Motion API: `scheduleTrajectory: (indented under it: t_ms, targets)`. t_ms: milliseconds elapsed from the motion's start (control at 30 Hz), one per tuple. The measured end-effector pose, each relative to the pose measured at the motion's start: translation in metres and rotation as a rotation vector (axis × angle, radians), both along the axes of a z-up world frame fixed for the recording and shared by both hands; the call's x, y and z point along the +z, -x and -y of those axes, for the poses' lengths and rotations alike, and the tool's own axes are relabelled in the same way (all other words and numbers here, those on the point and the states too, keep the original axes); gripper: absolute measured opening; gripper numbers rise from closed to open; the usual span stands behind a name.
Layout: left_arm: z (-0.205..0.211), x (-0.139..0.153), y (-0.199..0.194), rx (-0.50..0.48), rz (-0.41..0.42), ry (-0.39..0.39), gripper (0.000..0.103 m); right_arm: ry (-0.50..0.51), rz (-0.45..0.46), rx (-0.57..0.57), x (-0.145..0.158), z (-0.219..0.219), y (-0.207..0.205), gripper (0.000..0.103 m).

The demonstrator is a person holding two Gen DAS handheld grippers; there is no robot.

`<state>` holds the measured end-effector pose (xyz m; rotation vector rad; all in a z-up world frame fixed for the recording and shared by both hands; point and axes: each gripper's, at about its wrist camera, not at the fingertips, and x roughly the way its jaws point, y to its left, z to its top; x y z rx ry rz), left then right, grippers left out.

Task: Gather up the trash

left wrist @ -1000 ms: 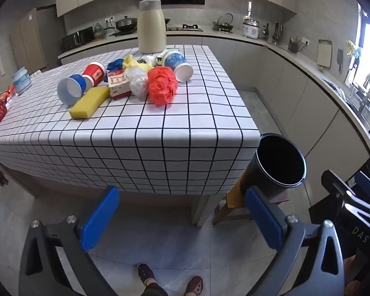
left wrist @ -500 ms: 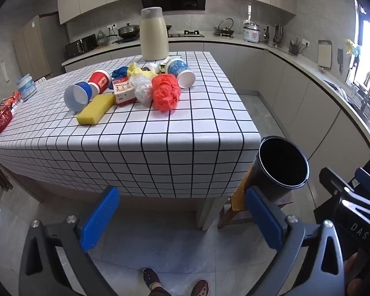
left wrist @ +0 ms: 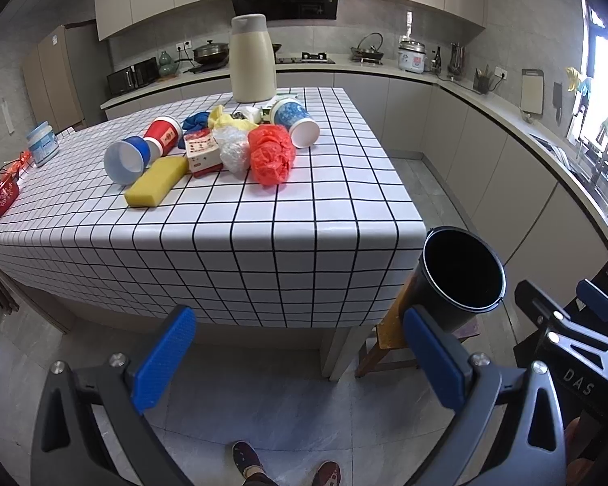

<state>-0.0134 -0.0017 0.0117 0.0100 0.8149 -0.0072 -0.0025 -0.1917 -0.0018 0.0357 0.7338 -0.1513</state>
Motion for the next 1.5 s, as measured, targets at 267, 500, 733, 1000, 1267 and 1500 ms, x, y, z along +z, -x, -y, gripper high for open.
scheduleTrajectory:
  t_ms: [267, 500, 733, 1000, 1267, 1500]
  targets:
    - [0.0003, 0.0025, 0.0011, 0.008, 0.016, -0.004, 0.103, 0.008, 0.009, 0.007, 0.0028, -0.0011, -0.0004, 0.103]
    - [0.0001, 0.0039, 0.0004, 0.010, 0.027, -0.005, 0.103, 0.009, 0.014, 0.008, 0.0040, -0.0008, -0.0013, 0.103]
    - [-0.0015, 0.0046, 0.0007, 0.014, 0.029, -0.006, 0.103, 0.007, 0.014, 0.009, 0.0042, -0.0005, -0.0015, 0.103]
    - [-0.0028, 0.0046, 0.0009, 0.017, 0.032, -0.006, 0.103, 0.007, 0.013, 0.014, 0.0046, -0.0030, -0.0008, 0.103]
    - [-0.0035, 0.0054, 0.0019, 0.021, 0.041, -0.011, 0.103, 0.006, 0.016, 0.025, 0.0043, -0.0054, -0.0011, 0.103]
    - [-0.0051, 0.0044, 0.0011, 0.027, 0.037, -0.012, 0.103, 0.004, 0.010, 0.034, 0.0028, -0.0056, -0.0040, 0.103]
